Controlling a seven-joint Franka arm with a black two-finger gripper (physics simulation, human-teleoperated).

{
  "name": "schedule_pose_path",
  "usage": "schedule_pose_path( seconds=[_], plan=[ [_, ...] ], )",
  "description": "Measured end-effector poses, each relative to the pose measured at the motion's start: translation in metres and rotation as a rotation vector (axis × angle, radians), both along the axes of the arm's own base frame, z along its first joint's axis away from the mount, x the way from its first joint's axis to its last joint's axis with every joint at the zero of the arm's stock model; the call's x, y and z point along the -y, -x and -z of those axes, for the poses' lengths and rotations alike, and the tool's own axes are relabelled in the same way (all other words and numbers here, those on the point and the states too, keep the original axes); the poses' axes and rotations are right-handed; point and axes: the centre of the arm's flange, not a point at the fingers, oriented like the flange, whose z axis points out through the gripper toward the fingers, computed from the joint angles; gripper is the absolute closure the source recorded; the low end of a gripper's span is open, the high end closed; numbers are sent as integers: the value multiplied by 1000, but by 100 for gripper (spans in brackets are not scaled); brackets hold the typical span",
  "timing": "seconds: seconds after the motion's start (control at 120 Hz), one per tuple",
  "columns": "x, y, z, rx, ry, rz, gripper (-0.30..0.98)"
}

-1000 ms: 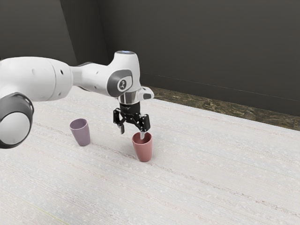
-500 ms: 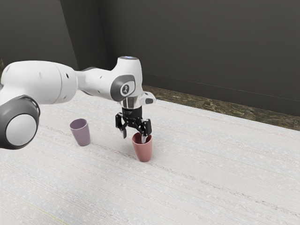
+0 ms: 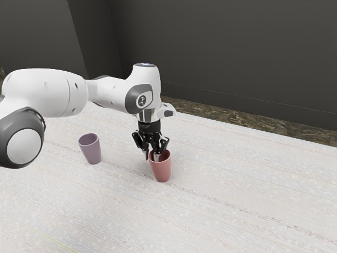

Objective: Place the right cup onto the left cup

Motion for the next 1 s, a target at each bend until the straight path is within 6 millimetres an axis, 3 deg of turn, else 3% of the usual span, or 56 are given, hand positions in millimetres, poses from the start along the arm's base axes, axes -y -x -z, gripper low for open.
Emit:
schedule_pose_path(
  seconds=[0.192, 0.417, 0.725, 1.0],
  plan=[
    [0, 0, -1, 2, 1, 0, 70],
    [3, 0, -8, 12, -2, 2, 76],
    [2, 6, -71, 91, -9, 5, 78],
    [-12, 30, -116, 122, -26, -10, 78]
  ],
)
